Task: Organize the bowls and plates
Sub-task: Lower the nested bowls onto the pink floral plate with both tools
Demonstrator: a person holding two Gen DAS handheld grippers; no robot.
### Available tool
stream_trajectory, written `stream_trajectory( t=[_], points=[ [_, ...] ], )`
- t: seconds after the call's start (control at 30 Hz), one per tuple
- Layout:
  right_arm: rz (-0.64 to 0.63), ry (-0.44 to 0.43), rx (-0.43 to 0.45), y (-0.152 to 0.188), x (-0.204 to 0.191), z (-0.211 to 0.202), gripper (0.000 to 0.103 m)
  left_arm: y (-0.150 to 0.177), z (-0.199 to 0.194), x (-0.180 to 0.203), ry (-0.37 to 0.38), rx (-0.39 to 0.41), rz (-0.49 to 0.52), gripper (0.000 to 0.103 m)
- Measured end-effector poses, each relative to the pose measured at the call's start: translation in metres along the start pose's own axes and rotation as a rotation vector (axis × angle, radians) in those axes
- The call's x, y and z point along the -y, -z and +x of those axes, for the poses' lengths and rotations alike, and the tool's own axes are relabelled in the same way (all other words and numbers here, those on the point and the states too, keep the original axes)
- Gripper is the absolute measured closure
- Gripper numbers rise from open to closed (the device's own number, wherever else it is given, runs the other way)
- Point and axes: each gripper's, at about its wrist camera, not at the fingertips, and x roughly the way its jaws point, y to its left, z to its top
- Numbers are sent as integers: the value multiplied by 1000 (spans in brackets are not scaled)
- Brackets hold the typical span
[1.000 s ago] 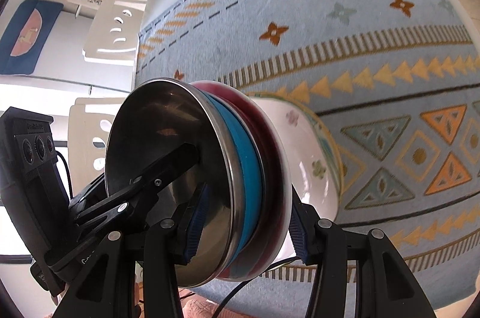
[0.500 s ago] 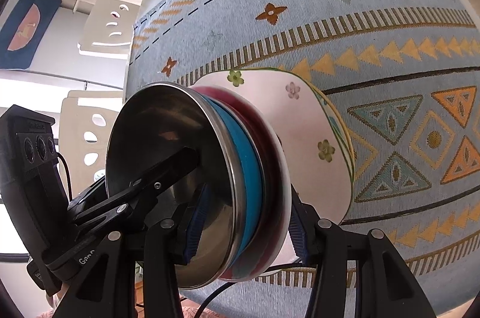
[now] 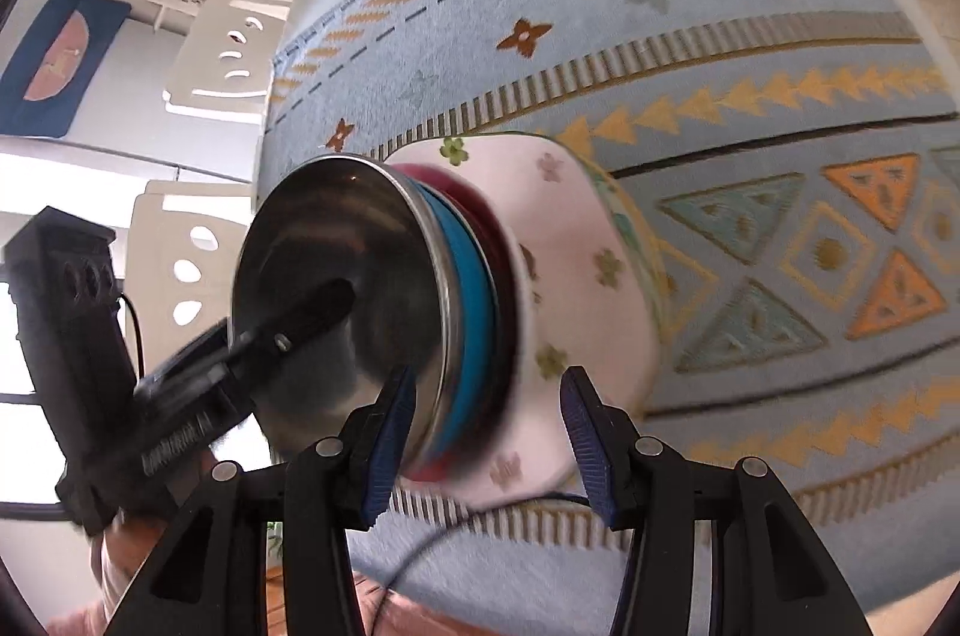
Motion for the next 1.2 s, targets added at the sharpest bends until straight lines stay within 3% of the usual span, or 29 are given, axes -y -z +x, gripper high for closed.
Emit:
stream_trajectory(
  t=[0.1, 0.2, 0.3, 0.43, 0.57, 0.67, 1.0, 1.2],
  points=[
    [-43, 41, 36, 15, 7, -42, 54, 7, -13, 0, -54, 0, 17, 48],
    [-135, 123, 67, 25, 0, -76, 54, 13, -18, 1, -61, -8, 31, 44],
    [-199, 192, 102, 30, -10, -92, 53, 17, -19, 6, -92, -6, 55, 42],
    [-219, 230, 151, 31, -20, -71, 52, 21, -17, 11, -99, -16, 46, 42],
    [-147, 158, 189, 35, -24, -29, 52, 28, -14, 22, -119, -8, 66, 41],
    [-107, 98, 170, 38, -24, -7, 52, 35, -15, 29, -134, 6, 79, 41],
    [-291, 92, 110, 33, -45, -1, 52, 46, -25, 43, -248, 64, 72, 41],
    [-362, 111, 77, 24, -48, 1, 52, 44, -28, 41, -253, 80, 11, 41]
  ],
)
